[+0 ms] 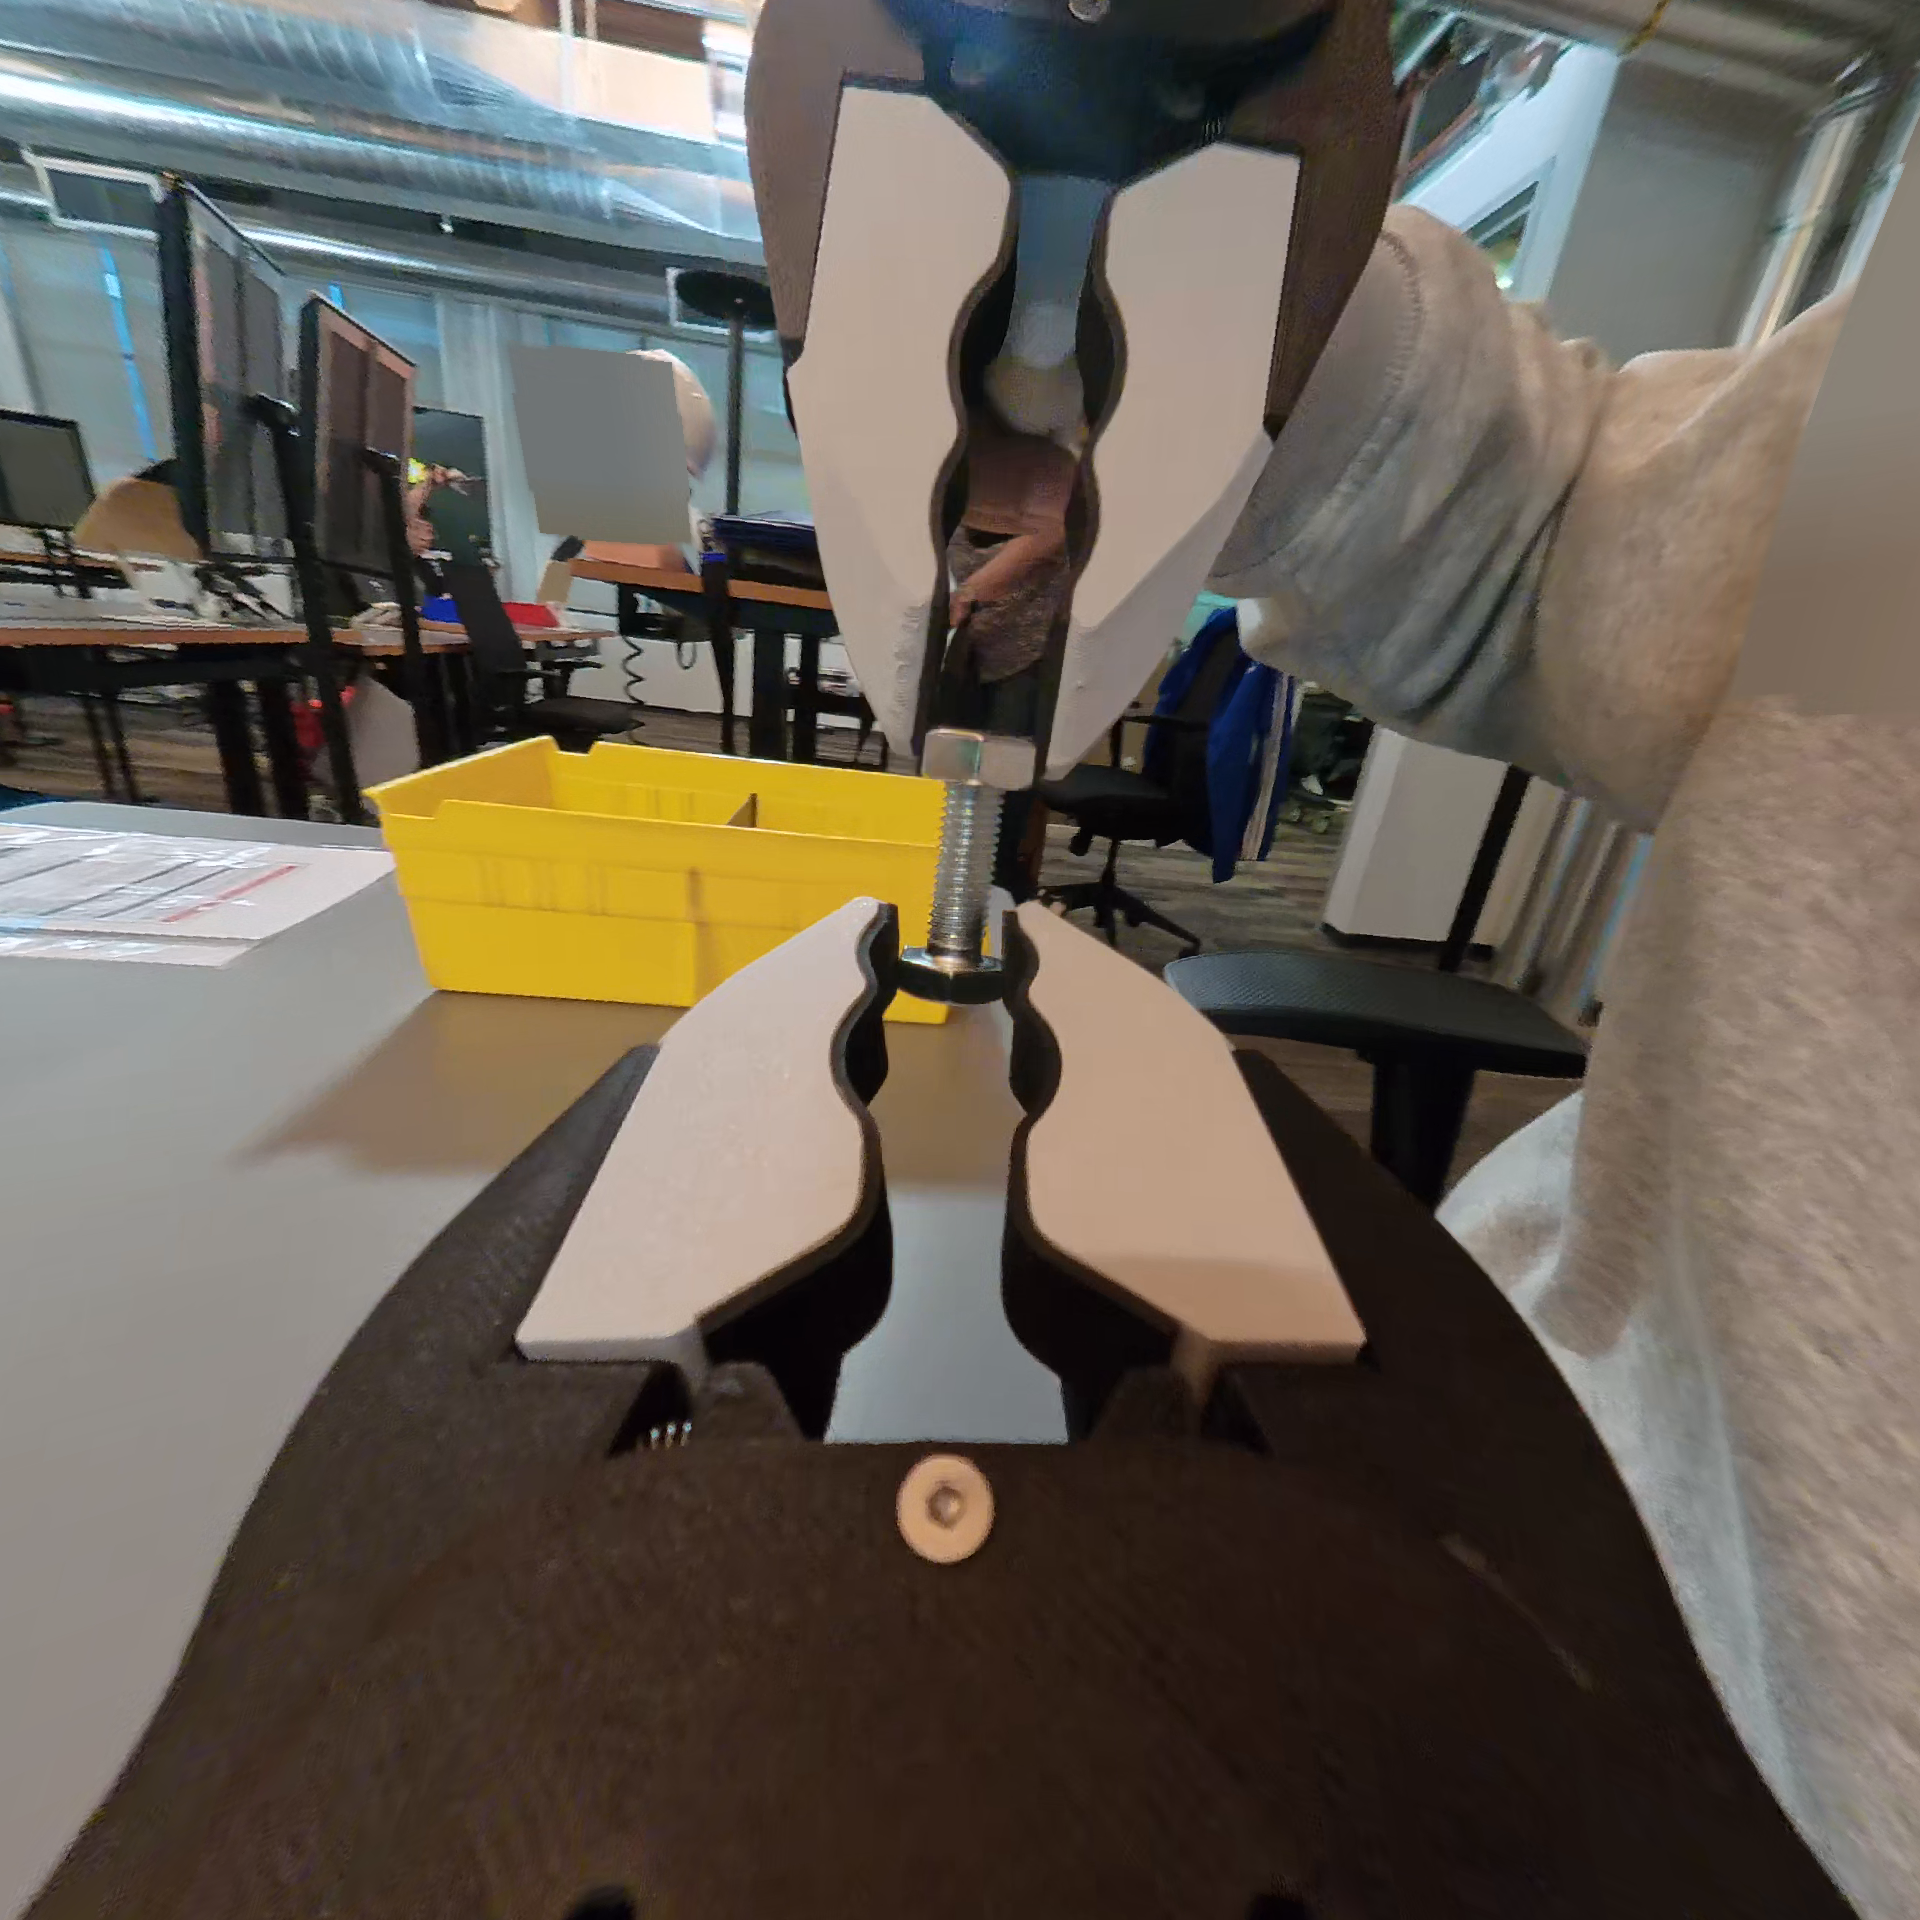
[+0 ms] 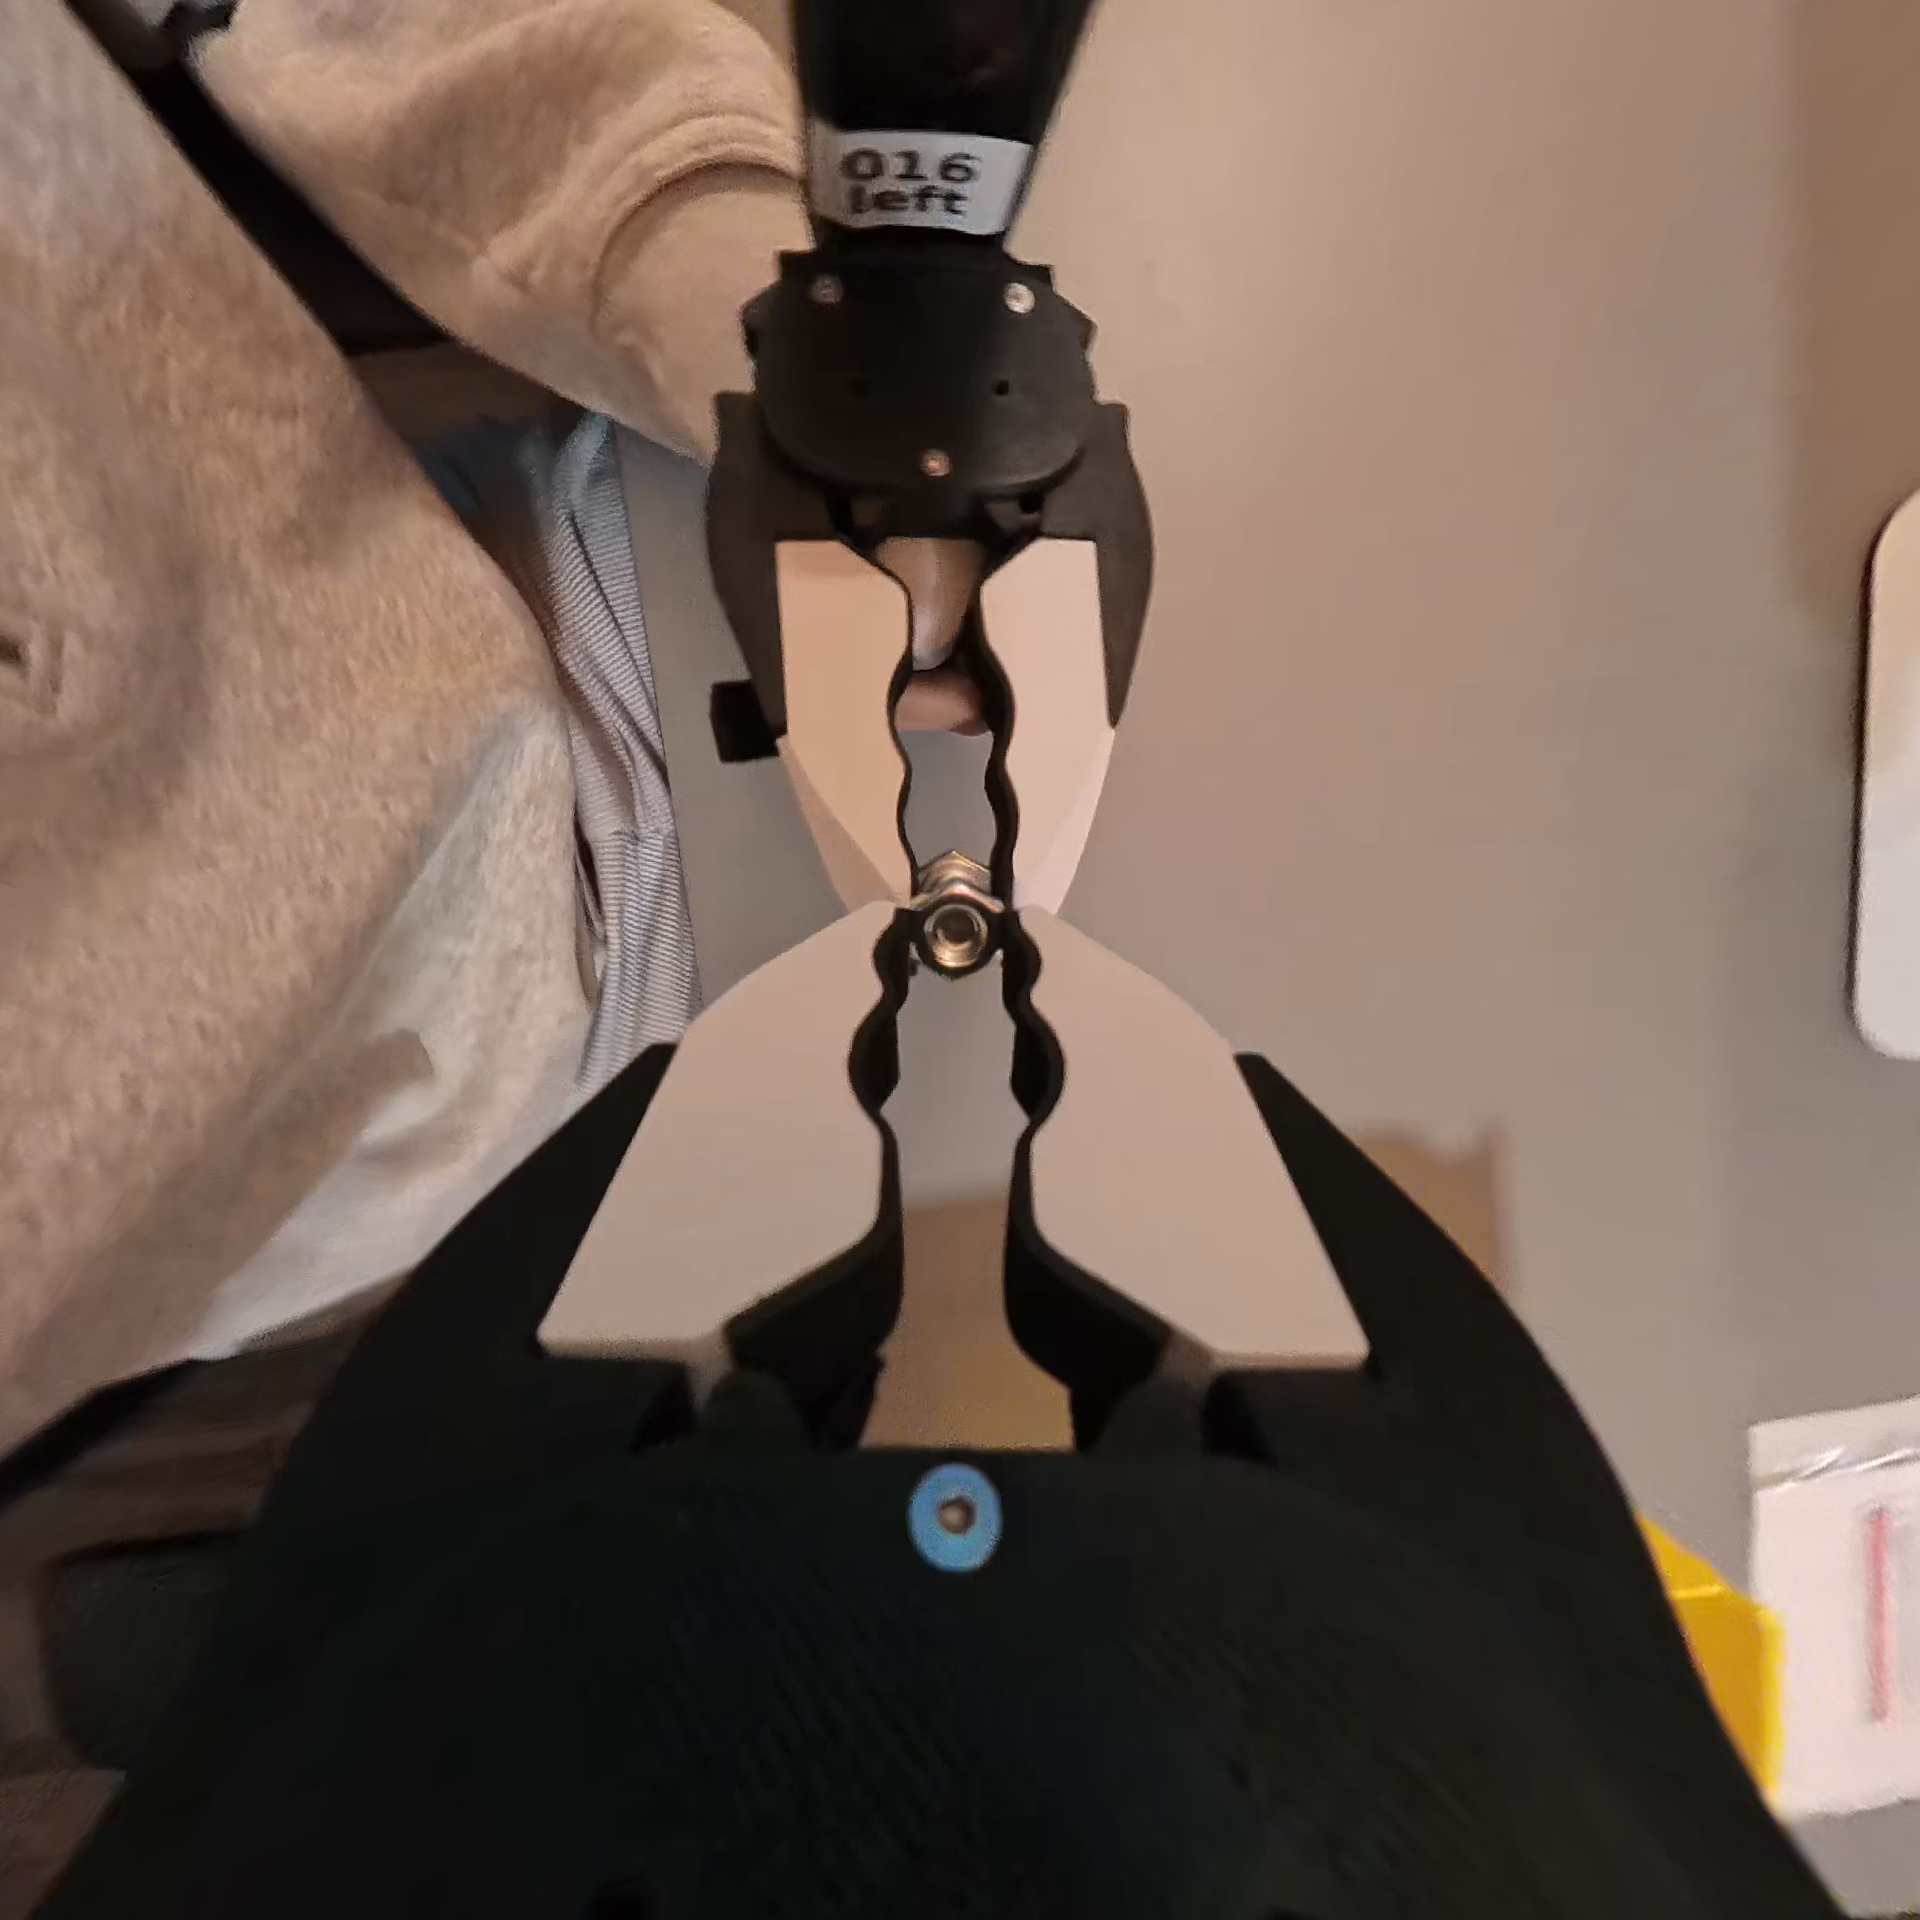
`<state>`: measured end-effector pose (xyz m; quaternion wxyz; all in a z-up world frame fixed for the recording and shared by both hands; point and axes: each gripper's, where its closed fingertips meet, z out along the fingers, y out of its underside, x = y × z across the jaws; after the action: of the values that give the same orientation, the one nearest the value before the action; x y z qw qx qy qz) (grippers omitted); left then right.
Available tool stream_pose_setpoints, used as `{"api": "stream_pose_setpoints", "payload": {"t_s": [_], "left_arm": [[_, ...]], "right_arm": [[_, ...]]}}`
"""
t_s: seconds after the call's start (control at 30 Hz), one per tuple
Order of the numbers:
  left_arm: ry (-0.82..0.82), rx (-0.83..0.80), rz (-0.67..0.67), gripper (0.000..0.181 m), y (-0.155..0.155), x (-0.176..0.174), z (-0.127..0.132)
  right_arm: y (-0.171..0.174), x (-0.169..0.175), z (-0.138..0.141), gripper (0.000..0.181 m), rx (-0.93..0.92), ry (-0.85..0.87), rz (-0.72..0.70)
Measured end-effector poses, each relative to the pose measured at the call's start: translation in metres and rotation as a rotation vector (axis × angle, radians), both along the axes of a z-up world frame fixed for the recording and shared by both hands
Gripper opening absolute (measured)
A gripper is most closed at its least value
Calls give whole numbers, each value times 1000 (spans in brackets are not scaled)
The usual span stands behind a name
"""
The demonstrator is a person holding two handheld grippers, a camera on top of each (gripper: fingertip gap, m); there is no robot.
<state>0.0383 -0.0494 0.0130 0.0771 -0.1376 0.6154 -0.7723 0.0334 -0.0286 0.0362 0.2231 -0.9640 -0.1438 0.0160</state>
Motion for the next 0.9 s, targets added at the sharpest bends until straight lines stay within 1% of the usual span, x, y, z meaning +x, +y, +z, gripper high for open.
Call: {"api": "stream_pose_setpoints", "payload": {"t_s": [0.07, 0.2, 0.3, 0.43, 0.63, 0.73, 0.83, 0.9], "left_arm": [[4, 2, -26, 19, -2, -3, -1], [4, 12, -66, 18, -5, -8, -4], [11, 1, -108, 19, -7, -13, -3], [17, -8, -156, 18, -8, -19, -2], [58, -53, -270, 18, -7, -30, 2], [93, -90, -363, 18, -5, -38, 7], [102, -117, -408, 18, -3, -44, 11], [129, -144, -467, 18, -2, -49, 14]], "right_arm": [[-3, -2, -1, 17, 11, -34, 88], [-9, -6, -4, 17, 19, -62, 204], [-11, -11, -3, 17, 71, -100, 338], [-14, -17, -2, 17, 125, -139, 476], [-15, -27, 1, 17, 193, -178, 613], [-14, -34, 6, 17, 239, -179, 656], [-13, -39, 9, 17, 260, -174, 684], [-13, -43, 12, 17, 274, -167, 707]]}}
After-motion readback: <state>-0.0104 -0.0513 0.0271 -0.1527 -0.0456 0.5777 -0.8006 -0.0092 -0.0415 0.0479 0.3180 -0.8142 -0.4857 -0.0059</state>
